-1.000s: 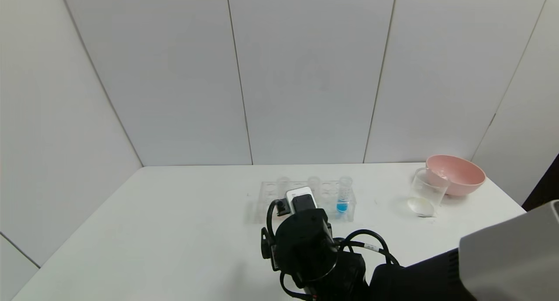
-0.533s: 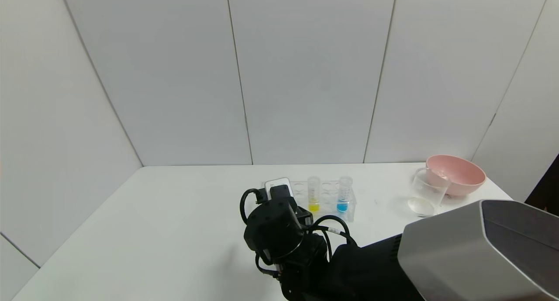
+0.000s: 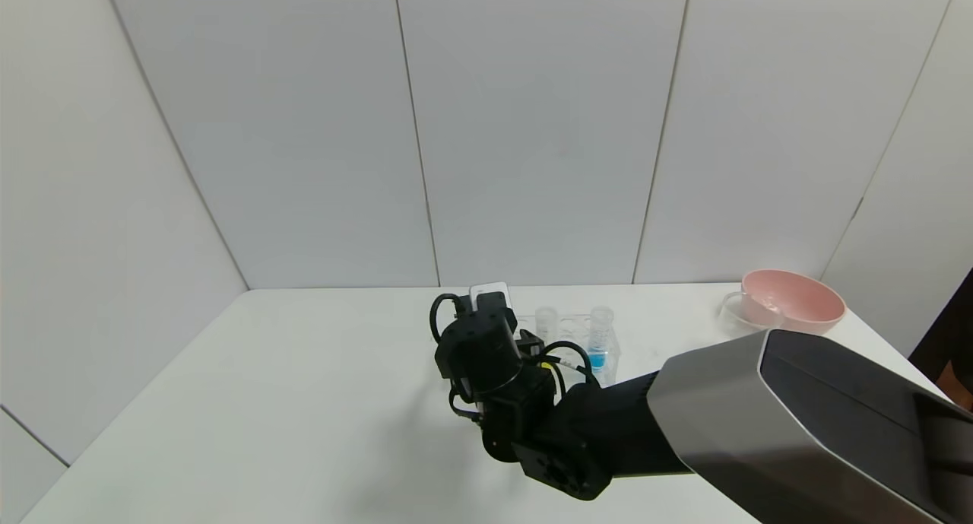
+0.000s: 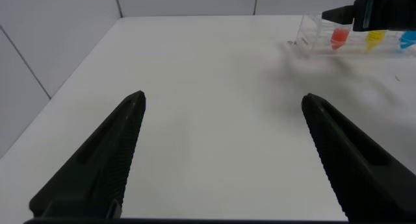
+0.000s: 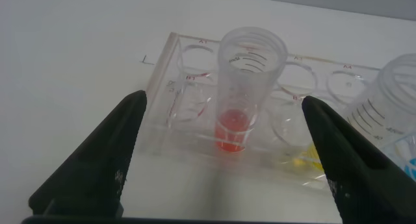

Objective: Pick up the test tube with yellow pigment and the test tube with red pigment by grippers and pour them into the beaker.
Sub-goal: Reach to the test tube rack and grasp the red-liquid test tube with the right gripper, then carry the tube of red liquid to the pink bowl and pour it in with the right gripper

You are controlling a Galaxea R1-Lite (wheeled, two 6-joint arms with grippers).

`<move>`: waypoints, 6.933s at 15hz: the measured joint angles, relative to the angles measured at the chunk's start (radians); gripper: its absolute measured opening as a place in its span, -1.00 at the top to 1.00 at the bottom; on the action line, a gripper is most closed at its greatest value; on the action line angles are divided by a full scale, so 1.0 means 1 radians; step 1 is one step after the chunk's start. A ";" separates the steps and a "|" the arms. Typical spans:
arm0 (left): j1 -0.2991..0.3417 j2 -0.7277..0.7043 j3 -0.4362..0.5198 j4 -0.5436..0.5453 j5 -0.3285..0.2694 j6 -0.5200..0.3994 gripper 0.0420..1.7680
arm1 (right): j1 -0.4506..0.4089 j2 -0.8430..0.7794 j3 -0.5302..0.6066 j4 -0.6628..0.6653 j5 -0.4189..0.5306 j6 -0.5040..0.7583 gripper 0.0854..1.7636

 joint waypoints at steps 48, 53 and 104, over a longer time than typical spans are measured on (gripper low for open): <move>0.000 0.000 0.000 0.000 0.000 0.000 -0.94 | -0.034 -0.064 -0.121 0.043 0.019 -0.127 0.44; 0.000 0.000 0.000 0.000 0.000 0.000 -0.94 | -0.025 -0.153 -0.021 0.043 0.051 -0.128 0.44; 0.000 0.000 0.000 0.000 0.000 0.000 -0.94 | -1.110 -0.383 -0.275 1.202 0.993 -1.387 0.44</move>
